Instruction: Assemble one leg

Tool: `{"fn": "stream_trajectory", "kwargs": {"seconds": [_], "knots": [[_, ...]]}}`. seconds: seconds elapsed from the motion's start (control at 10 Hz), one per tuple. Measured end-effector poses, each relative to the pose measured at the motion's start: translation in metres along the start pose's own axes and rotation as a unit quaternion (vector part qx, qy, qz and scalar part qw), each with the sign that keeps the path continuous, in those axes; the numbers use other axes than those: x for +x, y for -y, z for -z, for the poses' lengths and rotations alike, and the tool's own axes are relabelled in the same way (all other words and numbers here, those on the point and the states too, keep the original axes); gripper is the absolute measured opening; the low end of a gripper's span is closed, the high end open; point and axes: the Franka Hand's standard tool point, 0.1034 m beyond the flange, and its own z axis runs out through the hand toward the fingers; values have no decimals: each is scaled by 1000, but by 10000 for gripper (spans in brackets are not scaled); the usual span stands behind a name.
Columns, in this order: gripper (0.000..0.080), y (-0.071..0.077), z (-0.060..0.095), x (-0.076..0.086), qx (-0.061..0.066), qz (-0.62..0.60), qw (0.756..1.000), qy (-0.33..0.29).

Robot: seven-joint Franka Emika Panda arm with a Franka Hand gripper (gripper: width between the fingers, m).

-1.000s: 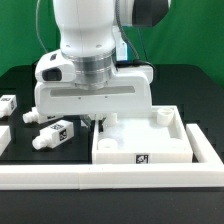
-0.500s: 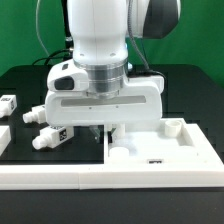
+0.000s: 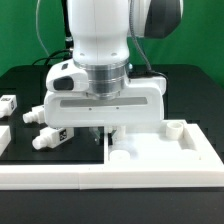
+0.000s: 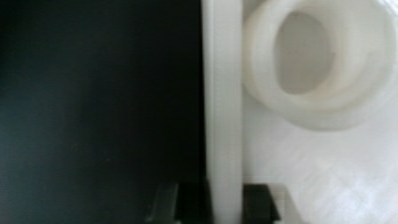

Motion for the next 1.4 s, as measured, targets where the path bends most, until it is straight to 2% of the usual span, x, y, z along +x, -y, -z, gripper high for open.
{"fn": "stream_trajectory", "kwargs": {"seconds": [0.1,0.2,0.3,0.4,0.5,0.6,0.8,0.9,1.0,1.1,1.4], "knots": [[54,0,0,0,0,0,1000,0],[150,0,0,0,0,1,1000,0],[338,0,0,0,0,1,1000,0],[338,-2,2,-4,1,5,1000,9],[519,-11,16,-11,2,3,1000,29],[612,-19,32,-22,6,-4,998,57],[638,-33,51,-42,10,-11,997,80],[648,-38,52,-56,12,-17,995,97],[648,-37,48,-63,10,-24,994,105],[649,-34,43,-64,8,-26,994,103],[649,-33,42,-66,11,-23,993,114]]}}
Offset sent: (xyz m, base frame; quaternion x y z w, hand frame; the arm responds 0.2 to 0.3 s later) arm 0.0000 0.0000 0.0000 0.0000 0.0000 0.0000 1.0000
